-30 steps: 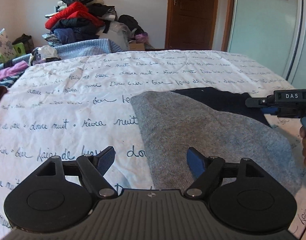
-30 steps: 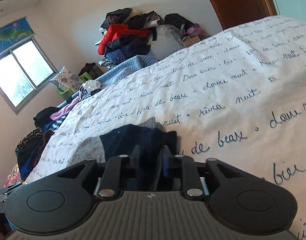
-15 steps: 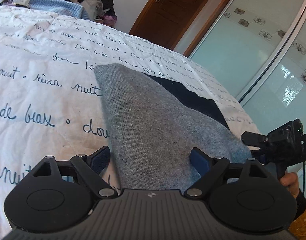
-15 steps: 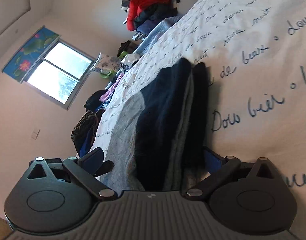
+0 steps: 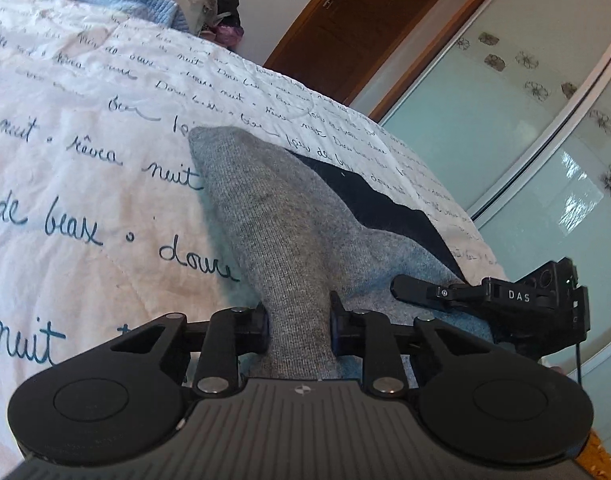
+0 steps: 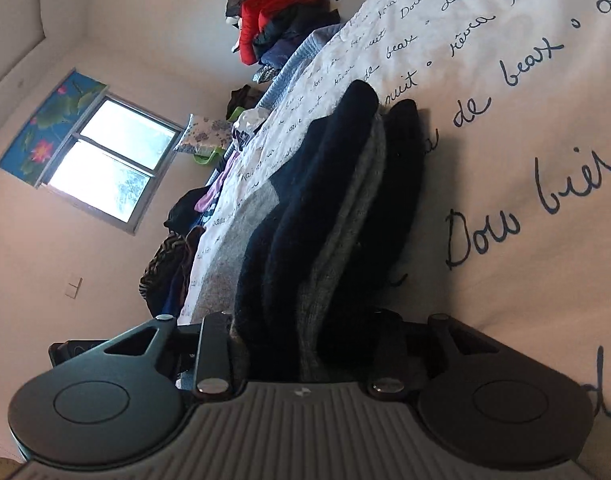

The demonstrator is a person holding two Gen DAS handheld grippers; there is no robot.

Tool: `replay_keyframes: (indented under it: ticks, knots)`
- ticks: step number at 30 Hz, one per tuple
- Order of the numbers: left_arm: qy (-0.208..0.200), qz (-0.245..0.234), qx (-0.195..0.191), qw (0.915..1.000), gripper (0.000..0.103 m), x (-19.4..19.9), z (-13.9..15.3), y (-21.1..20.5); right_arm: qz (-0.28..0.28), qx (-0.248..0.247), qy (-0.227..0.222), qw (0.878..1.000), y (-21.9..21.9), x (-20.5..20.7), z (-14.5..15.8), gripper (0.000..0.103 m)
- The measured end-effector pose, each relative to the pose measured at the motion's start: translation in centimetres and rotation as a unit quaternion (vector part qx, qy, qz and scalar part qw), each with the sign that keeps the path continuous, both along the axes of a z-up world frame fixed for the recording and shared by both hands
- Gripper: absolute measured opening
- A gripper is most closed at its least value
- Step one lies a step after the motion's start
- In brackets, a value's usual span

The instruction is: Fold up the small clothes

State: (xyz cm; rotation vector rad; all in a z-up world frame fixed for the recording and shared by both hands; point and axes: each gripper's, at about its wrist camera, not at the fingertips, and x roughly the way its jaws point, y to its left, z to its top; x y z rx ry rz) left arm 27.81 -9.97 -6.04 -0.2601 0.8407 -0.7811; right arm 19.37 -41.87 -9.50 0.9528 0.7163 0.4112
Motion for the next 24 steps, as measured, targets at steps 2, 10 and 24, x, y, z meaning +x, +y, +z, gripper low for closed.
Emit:
replay_keyframes:
  ticks: [2,10,24]
  knots:
    - [-0.028,-0.003,0.021,0.9994,0.023,-0.5,1.3,-0.5,-0.003,-0.002,-0.004,1.0,0.5,0.1,0.7,0.032]
    - [-0.065,0.025,0.018,0.9974,0.022,-2.4,5.8,2.8,0.009,0.053,-0.044,0.998,2.5,-0.1,2.4,0.03]
    - [0.014,0.087,0.044,0.9951,0.063,-5.1,1.8,7.2,0.032,-0.015,0.009,0.999,5.1,-5.2,2.1,0.078]
